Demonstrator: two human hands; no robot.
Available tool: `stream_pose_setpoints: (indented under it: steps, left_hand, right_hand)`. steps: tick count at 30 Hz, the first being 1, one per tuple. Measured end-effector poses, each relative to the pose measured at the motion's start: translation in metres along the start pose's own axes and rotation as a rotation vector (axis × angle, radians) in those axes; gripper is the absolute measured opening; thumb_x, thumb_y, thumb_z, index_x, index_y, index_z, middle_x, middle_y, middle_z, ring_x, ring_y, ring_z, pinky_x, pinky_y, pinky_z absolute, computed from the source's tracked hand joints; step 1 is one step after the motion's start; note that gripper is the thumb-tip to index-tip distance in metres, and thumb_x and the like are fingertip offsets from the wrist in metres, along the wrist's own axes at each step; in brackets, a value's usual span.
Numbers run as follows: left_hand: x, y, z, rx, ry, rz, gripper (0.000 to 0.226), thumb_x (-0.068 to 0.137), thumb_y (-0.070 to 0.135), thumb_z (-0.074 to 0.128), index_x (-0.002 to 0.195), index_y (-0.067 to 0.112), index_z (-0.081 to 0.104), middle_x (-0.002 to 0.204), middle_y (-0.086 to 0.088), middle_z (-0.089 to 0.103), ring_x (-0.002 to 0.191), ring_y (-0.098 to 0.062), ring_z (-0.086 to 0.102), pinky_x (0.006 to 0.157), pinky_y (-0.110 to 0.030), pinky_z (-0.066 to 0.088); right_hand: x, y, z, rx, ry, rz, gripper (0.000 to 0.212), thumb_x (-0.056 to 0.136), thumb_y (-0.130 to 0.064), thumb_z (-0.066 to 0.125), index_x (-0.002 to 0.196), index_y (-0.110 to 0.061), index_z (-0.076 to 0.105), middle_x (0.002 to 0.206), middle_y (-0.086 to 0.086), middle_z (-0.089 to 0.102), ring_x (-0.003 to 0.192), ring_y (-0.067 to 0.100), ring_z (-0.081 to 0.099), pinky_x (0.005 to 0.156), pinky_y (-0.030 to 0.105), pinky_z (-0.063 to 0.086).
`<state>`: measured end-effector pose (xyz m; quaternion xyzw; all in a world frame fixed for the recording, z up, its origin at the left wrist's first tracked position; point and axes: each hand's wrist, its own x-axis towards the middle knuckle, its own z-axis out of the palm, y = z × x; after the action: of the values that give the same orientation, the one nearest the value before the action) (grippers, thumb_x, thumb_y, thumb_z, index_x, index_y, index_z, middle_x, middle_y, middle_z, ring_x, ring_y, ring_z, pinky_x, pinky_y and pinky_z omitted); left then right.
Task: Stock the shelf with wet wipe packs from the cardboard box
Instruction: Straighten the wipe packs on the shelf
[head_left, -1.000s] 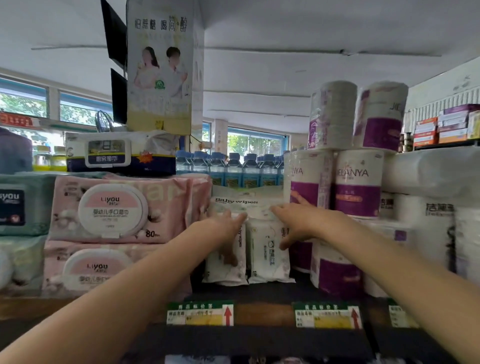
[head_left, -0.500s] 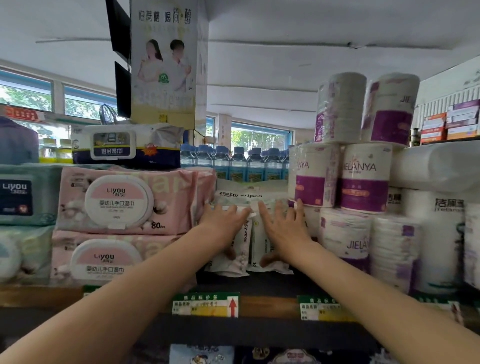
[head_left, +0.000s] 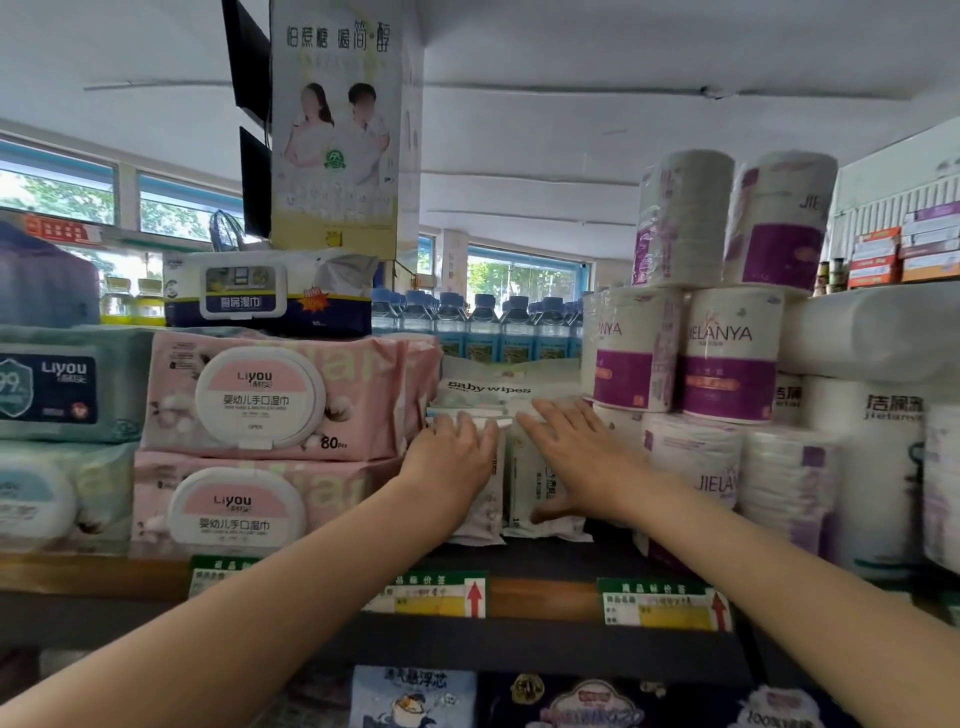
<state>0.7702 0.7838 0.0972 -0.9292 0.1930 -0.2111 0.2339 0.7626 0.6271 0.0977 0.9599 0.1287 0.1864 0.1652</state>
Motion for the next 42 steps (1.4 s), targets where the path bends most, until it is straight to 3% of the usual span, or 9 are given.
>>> stream_pose_setpoints:
  steps: [4, 10, 16, 22, 27, 31, 38, 42]
  left_hand:
    - [0.001, -0.006, 0.005, 0.148, -0.004, -0.061, 0.063, 0.097, 0.017, 0.037, 0.143, -0.011, 0.005, 0.146, -0.027, 0.030, 0.135, -0.038, 0.031, 0.113, -0.046, 0.022]
    - [0.004, -0.008, 0.011, 0.132, 0.147, 0.080, 0.058, 0.096, 0.013, 0.036, 0.143, -0.008, 0.010, 0.144, -0.022, 0.032, 0.131, -0.036, 0.034, 0.113, -0.046, 0.018]
    - [0.006, -0.005, 0.016, 0.173, 0.049, 0.003, 0.071, 0.097, 0.028, 0.035, 0.146, -0.004, -0.005, 0.151, -0.030, 0.013, 0.139, -0.039, 0.024, 0.117, -0.047, 0.005]
    - [0.012, 0.002, 0.014, 0.210, 0.048, -0.066, 0.070, 0.099, 0.029, 0.031, 0.144, -0.008, -0.007, 0.149, -0.030, 0.019, 0.138, -0.037, 0.026, 0.117, -0.049, 0.003]
    - [0.013, -0.002, 0.010, 0.235, -0.006, -0.063, 0.079, 0.096, 0.038, 0.036, 0.145, -0.004, -0.011, 0.154, -0.025, 0.006, 0.144, -0.037, 0.013, 0.116, -0.051, -0.003]
    - [0.007, -0.008, 0.004, 0.175, 0.022, -0.061, 0.070, 0.097, 0.027, 0.035, 0.145, -0.007, -0.004, 0.154, -0.028, 0.007, 0.143, -0.039, 0.009, 0.115, -0.051, -0.005]
    - [0.006, -0.003, -0.002, 0.086, 0.027, -0.037, 0.076, 0.093, 0.024, 0.046, 0.146, -0.005, 0.000, 0.152, -0.024, 0.017, 0.140, -0.037, 0.022, 0.116, -0.050, -0.002]
    - [0.012, 0.001, 0.000, 0.079, 0.038, -0.063, 0.071, 0.094, 0.021, 0.042, 0.146, -0.004, 0.002, 0.148, -0.025, 0.026, 0.137, -0.038, 0.028, 0.116, -0.050, 0.001]
  right_hand:
    - [0.002, -0.018, 0.002, 0.032, -0.003, -0.006, 0.119, 0.071, -0.066, 0.061, 0.148, -0.014, -0.012, 0.156, 0.014, -0.014, 0.144, 0.029, -0.013, 0.114, 0.044, -0.012]
    - [0.012, -0.033, 0.011, -0.001, 0.037, 0.019, 0.124, 0.071, -0.064, 0.062, 0.144, -0.012, -0.023, 0.155, 0.014, -0.020, 0.144, 0.032, -0.013, 0.113, 0.052, -0.011]
    - [0.015, -0.036, 0.008, -0.066, 0.015, 0.034, 0.122, 0.071, -0.066, 0.061, 0.146, -0.008, -0.015, 0.157, 0.012, -0.008, 0.145, 0.031, -0.005, 0.112, 0.056, -0.009]
    - [0.021, -0.039, 0.009, -0.147, 0.071, 0.042, 0.124, 0.069, -0.068, 0.061, 0.146, -0.005, -0.012, 0.155, 0.016, 0.001, 0.143, 0.035, 0.006, 0.111, 0.059, -0.007]
    - [0.021, -0.037, 0.005, -0.158, 0.028, 0.026, 0.125, 0.069, -0.069, 0.060, 0.146, -0.006, -0.015, 0.156, 0.017, -0.006, 0.144, 0.035, 0.000, 0.110, 0.060, -0.008]
    - [0.015, -0.007, -0.010, -0.020, -0.068, 0.137, 0.125, 0.067, -0.070, 0.062, 0.147, -0.012, -0.014, 0.156, 0.013, -0.013, 0.145, 0.031, -0.007, 0.111, 0.057, -0.010]
    - [-0.001, 0.017, -0.003, -0.130, -0.123, 0.112, 0.116, 0.072, -0.060, 0.065, 0.148, -0.013, -0.010, 0.155, 0.011, 0.014, 0.144, 0.025, 0.014, 0.113, 0.055, -0.007]
    - [-0.002, 0.011, 0.005, -0.142, -0.089, 0.135, 0.114, 0.074, -0.054, 0.066, 0.148, -0.011, -0.009, 0.154, 0.013, 0.017, 0.143, 0.028, 0.016, 0.114, 0.055, -0.006]
